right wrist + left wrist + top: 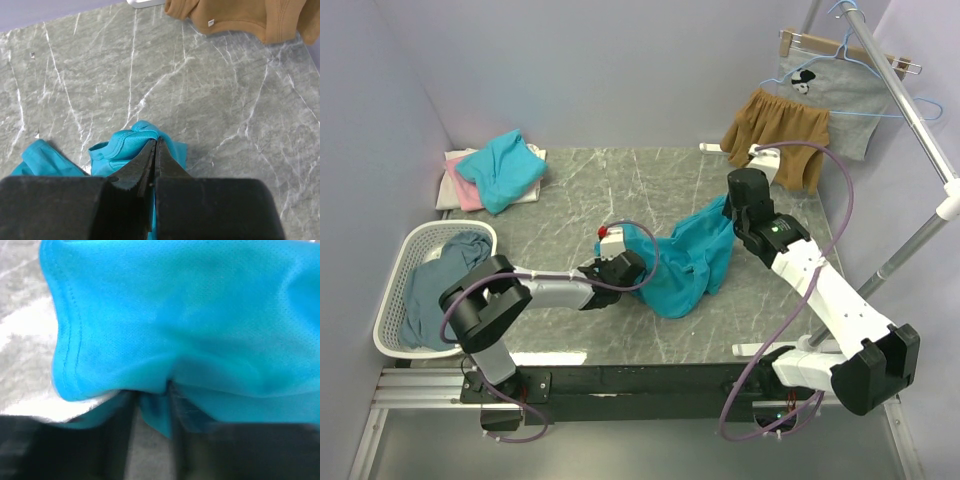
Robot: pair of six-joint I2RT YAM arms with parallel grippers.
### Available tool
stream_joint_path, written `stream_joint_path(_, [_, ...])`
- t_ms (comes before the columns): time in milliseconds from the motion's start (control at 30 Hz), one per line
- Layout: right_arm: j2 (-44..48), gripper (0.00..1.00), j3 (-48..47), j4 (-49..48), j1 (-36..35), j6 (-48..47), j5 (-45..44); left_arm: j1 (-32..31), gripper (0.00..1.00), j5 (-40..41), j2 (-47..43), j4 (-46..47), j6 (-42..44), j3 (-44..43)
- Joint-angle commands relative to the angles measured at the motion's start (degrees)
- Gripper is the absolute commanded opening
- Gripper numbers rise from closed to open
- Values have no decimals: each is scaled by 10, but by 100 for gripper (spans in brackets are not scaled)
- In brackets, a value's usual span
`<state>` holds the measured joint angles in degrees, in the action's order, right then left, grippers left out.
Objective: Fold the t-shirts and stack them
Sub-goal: Flatten out the tshirt
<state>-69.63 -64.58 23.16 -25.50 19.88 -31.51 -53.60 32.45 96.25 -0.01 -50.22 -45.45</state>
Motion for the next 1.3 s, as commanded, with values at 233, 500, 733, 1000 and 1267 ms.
stream_joint_path(233, [96, 0, -9, 14, 5, -13, 28, 6, 1, -13, -83, -144, 33, -24])
stream_joint_path(500, [283, 0, 16, 47, 4, -12, 202, 12, 1, 15, -380, -307, 61, -75])
stream_joint_path(733, [402, 0, -2, 86, 3, -3, 376, 12, 1, 44, -552, -471, 27, -155])
stream_joint_path(1000, [445, 0, -42, 53, 3, -3, 382, 12, 3, 78, -591, -548, 40, -291])
stream_joint_path(1267, [240, 0, -19, 1, 4, 11, 269, 17, 23, 106, -436, -463, 27, -257])
